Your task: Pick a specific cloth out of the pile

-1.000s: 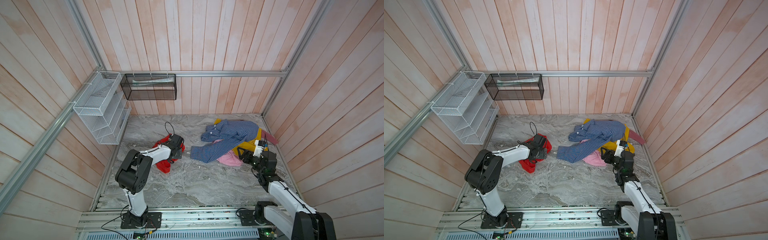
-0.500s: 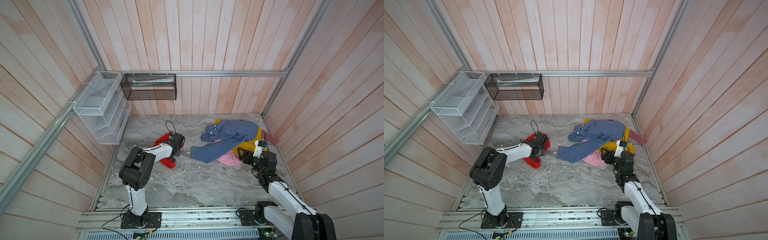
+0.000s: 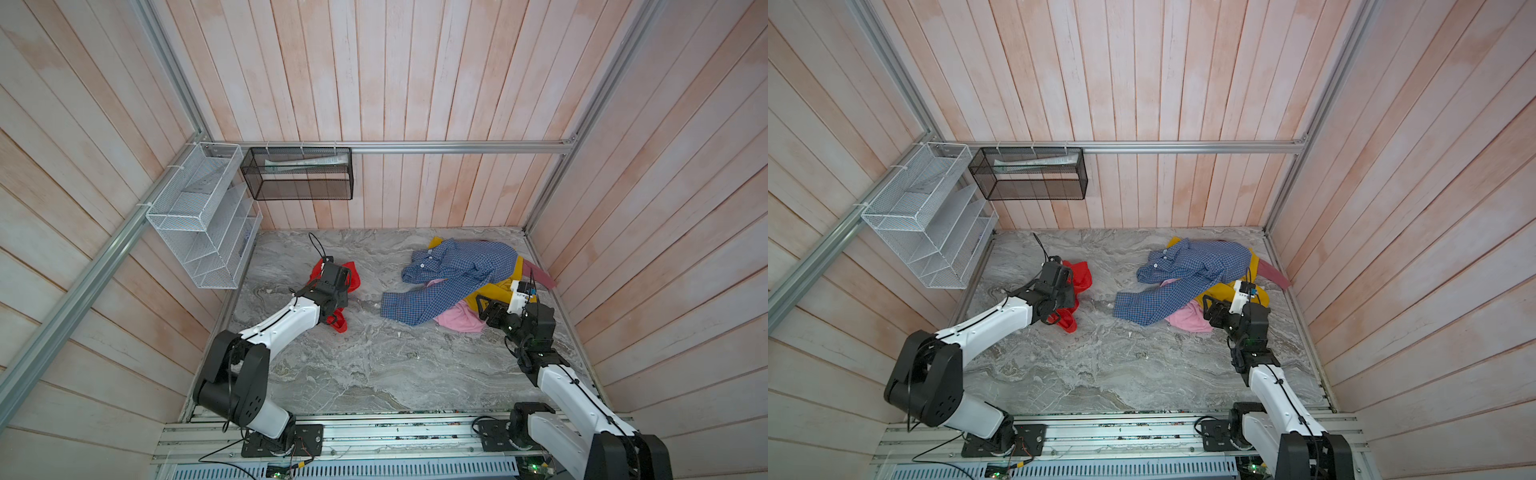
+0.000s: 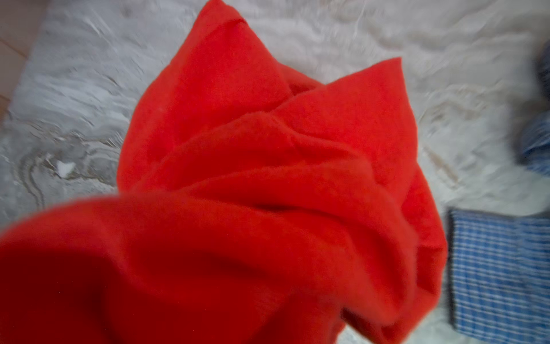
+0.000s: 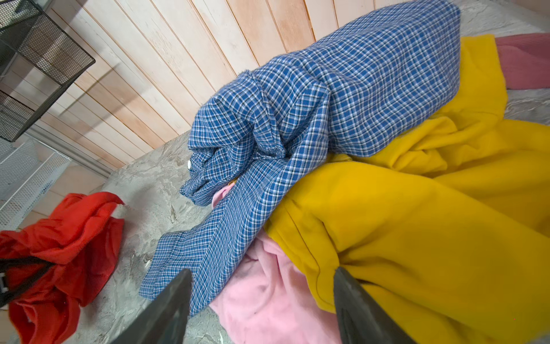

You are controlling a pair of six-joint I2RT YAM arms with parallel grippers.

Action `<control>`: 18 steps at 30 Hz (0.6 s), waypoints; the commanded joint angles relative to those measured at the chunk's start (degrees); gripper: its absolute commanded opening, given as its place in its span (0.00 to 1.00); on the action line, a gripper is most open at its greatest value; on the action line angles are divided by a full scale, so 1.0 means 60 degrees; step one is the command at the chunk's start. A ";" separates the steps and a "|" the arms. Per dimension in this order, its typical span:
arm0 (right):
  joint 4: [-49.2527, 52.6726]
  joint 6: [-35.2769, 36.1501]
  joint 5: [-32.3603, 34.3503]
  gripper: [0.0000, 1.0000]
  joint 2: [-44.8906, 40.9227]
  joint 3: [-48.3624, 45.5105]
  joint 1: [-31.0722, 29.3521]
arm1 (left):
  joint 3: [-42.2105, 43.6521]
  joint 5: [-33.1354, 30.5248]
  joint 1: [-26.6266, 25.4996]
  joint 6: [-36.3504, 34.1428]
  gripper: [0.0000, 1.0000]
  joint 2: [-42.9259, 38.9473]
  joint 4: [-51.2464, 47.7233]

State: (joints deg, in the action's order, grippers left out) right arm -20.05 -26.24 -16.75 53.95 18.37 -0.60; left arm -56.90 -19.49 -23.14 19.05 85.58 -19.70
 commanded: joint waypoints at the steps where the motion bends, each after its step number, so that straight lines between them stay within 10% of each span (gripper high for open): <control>1: 0.0032 0.0152 -0.0010 0.75 -0.0210 0.0216 0.0053 | -0.0511 -0.0629 0.0103 -0.0254 0.00 -0.0796 0.0641; 18: 0.0163 0.0212 -0.0053 0.75 -0.0382 0.0279 0.0053 | -0.0743 -0.1014 0.1039 -0.1175 0.00 -0.0597 0.3226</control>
State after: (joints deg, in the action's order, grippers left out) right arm -19.79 -25.91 -16.75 52.60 18.37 -0.60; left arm -60.10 -25.36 -18.22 13.30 79.90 -7.14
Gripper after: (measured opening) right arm 0.753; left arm 0.184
